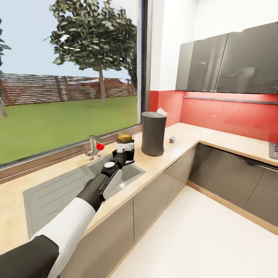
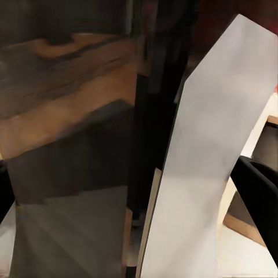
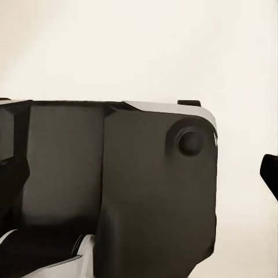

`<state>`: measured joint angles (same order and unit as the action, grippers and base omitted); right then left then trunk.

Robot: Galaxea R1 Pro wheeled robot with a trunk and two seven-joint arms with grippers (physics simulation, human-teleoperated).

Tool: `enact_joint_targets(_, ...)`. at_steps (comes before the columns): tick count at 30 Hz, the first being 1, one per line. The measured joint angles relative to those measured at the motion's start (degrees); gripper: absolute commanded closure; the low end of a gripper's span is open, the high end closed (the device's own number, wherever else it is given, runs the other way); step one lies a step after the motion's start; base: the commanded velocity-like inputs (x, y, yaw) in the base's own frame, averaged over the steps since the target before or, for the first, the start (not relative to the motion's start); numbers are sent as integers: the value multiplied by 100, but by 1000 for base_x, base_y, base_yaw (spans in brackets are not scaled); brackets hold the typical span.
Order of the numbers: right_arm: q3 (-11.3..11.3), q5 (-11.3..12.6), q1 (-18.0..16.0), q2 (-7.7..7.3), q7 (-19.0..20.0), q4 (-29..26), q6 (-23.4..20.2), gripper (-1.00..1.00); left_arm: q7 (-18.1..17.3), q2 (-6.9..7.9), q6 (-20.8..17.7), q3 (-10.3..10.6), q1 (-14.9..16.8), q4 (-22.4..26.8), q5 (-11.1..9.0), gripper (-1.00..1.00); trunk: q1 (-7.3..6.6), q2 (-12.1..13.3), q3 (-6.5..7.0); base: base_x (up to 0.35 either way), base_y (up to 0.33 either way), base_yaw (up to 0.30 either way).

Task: Set up a coffee station on the kitchen countertop: keep the coffee maker on the countertop, move the bottle of coffee from the kitchen shelf to the counter next to the coffee maker, place a paper coffee filter on top of the coffee maker, put the saucer next to the coffee maker with the coffee cup on the saucer, and place the electric kettle next to the coffee maker.

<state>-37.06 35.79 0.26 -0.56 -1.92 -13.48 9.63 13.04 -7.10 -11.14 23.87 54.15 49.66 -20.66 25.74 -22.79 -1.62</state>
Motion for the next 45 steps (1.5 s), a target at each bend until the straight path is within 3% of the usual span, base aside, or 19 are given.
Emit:
enact_joint_targets(3,0,-3,0,0,1,2,0,-100,6,136,10,-9,-73,0,14,100,-1,0,1,110,-247,0)
enact_joint_targets(4,1,-3,0,0,0,8,0,-100,11,286,116,-13,-177,-7,7,100,-4,-5,-1,250,-170,0)
enact_joint_targets(8,0,-5,0,0,1,8,-1,-100,8,354,410,-2,-217,-23,0,100,-3,-1,0,284,-91,0)
enact_joint_targets(15,0,-6,0,0,1,13,-2,-100,111,356,599,6,-227,-460,-6,100,-1,0,1,236,-13,0)
enact_joint_targets(21,-6,-35,0,0,1,23,-2,-100,123,368,1195,1,-232,-708,7,100,0,0,1,32,-1,0)
enact_joint_targets(30,-17,-53,0,0,8,13,-5,-100,123,346,1999,16,-236,-1464,13,100,0,0,1,2,0,0)
enact_joint_targets(45,-8,-41,-1,-7,1,27,0,-100,123,326,2091,36,-342,-1515,11,100,-3,-1,0,205,-93,0)
